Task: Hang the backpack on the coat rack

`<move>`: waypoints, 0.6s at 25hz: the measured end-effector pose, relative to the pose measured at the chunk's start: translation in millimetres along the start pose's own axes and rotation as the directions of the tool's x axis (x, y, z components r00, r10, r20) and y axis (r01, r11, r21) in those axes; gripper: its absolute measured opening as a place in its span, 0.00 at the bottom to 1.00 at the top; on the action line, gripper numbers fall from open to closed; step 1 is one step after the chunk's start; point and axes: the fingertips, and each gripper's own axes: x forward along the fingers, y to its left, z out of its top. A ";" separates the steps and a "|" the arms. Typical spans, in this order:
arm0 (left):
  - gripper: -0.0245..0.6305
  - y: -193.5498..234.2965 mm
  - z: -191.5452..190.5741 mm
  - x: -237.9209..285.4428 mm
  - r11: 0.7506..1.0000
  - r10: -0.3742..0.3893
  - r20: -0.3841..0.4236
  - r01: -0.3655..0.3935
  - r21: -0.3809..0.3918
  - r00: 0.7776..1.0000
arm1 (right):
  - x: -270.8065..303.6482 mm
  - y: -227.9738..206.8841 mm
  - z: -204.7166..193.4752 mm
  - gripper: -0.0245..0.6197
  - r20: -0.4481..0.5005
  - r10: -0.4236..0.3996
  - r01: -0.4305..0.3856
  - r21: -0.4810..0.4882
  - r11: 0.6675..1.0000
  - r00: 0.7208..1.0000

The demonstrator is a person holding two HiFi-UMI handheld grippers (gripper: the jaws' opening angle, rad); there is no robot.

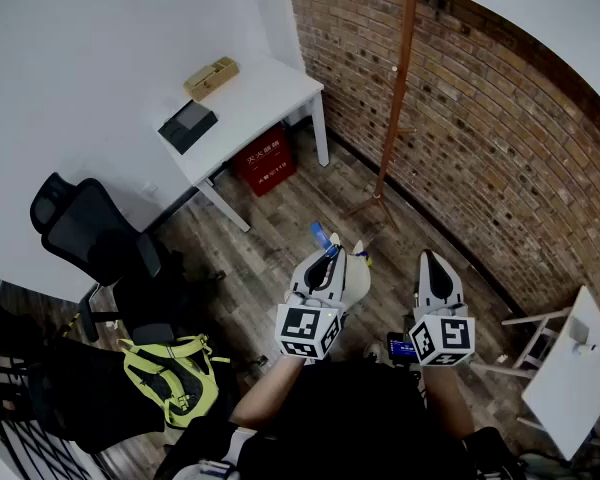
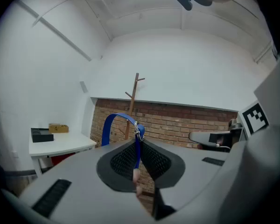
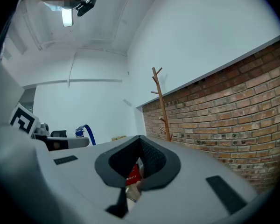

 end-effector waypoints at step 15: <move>0.08 0.7 -4.0 4.6 1.000 -0.011 0.000 0.011 -0.015 1.000 | 16.3 6.6 -7.0 0.06 -0.006 0.017 -0.017 0.010 1.000 1.000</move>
